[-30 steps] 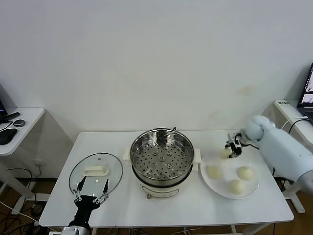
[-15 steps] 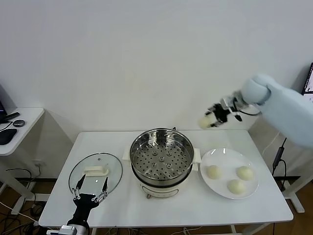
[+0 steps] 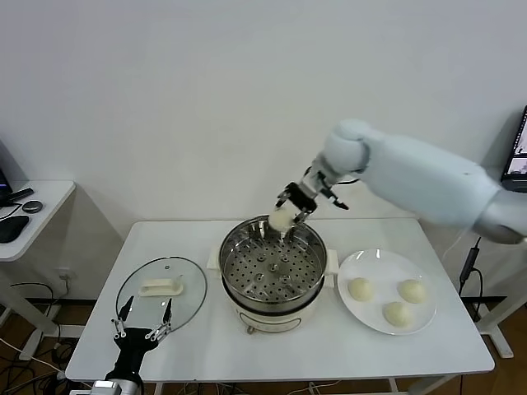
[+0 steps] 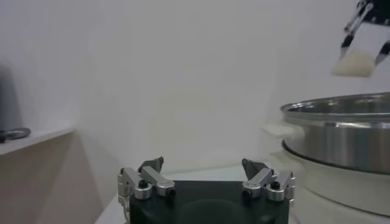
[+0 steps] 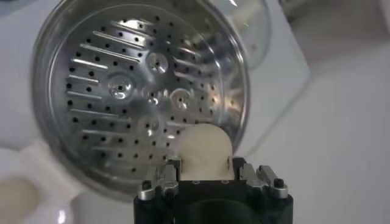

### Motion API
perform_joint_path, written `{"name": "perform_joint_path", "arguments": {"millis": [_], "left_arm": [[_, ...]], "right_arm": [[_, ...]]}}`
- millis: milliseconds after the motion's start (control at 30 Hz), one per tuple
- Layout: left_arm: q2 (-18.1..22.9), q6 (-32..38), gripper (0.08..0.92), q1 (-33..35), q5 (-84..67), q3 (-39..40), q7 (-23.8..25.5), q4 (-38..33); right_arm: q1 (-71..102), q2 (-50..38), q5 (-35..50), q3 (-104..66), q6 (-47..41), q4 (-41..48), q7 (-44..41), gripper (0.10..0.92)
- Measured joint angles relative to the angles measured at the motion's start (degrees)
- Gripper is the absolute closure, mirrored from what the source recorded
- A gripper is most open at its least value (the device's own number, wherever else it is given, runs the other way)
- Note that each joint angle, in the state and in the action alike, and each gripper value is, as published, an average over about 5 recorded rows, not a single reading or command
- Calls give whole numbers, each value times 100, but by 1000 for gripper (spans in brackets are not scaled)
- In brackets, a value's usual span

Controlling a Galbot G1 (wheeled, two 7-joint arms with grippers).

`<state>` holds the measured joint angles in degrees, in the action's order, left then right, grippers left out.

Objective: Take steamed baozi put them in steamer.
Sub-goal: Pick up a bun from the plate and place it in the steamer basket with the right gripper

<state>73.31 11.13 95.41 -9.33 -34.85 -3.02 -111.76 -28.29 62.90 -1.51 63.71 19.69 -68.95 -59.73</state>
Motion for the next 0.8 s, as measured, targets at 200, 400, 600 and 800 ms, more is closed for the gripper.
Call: {"name": "perform_joint_path", "arguments": {"millis": [200, 400, 600, 800], "left_arm": [[32, 14, 177, 7, -5, -62, 0, 22], [37, 57, 177, 1, 4, -79, -5, 69], [56, 79, 177, -4, 4, -89, -8, 99], [63, 96, 177, 2, 8, -101, -12, 105]], "right_arm": [[198, 392, -683, 133, 767, 313, 149, 516], [418, 653, -1350, 140, 1342, 599, 297, 516], [612, 845, -1895, 47, 1784, 862, 430, 498], [755, 968, -2286, -88, 2112, 1084, 569, 435]]}}
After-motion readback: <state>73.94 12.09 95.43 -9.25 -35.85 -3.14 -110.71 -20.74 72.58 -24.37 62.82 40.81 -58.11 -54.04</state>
